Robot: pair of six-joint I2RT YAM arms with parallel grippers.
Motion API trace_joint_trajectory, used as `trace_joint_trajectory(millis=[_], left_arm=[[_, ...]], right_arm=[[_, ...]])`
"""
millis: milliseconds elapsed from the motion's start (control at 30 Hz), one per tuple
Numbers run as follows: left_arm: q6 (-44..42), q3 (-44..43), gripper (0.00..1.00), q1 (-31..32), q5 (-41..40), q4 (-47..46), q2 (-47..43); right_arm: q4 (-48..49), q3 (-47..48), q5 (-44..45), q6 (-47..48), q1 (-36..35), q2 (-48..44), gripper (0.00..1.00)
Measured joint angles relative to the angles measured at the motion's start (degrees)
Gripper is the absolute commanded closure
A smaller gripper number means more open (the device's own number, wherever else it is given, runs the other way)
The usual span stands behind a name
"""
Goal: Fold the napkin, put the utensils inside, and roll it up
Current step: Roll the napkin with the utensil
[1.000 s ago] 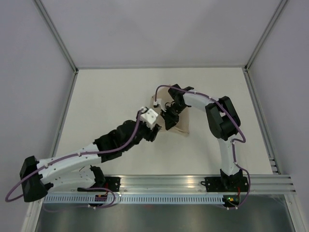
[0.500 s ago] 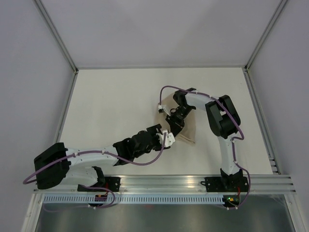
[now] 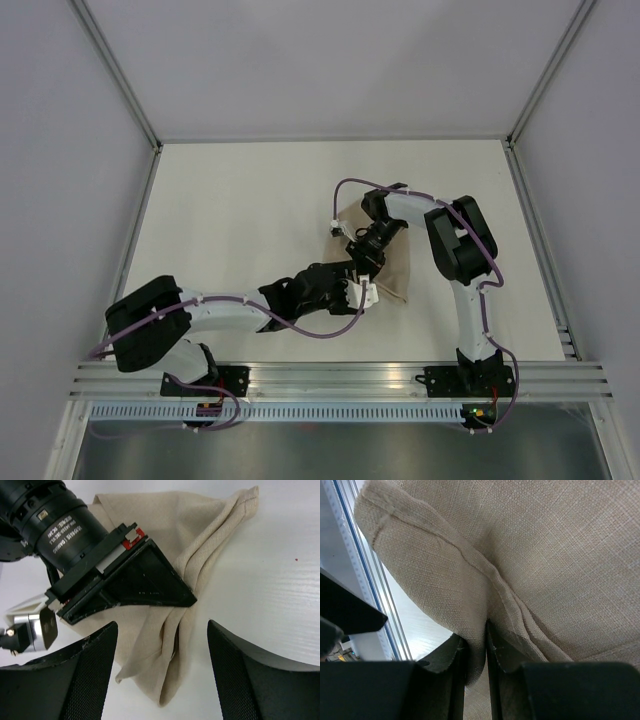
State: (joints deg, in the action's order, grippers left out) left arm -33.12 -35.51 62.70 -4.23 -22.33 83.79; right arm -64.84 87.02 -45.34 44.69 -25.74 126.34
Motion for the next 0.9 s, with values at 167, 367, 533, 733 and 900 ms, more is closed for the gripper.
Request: trace_joint_trajectory(millis=[167,367,533,733,900], left_arm=[[-2.1,-3.8,0.22,-0.5,2.3,1.3,4.2],[-2.8,-5.2,0.22,-3.2,5.0,3.8,6.6],[-3.0,-6.3,0.22,-4.2,6.8,5.4,8.5],[-3.0,-7.7,0.22,-4.2,8.4,7.1,11.2],[-3.2,-8.2,0.22,-4.2,8.9,7.3,12.9]], right_arm=[[-0.8,0.0,-0.2,0.0,0.2,0.3,0.87],[-2.0,0.2,-0.3,0.1,0.5,0.8,0.87],[-3.1,0.3,-0.3,0.1,0.7,1.2,0.87],[-3.7,0.6,-0.5,0.1,0.8,1.6,0.87],[-4.1,0.9,-0.6,0.1,0.9,2.0,0.87]])
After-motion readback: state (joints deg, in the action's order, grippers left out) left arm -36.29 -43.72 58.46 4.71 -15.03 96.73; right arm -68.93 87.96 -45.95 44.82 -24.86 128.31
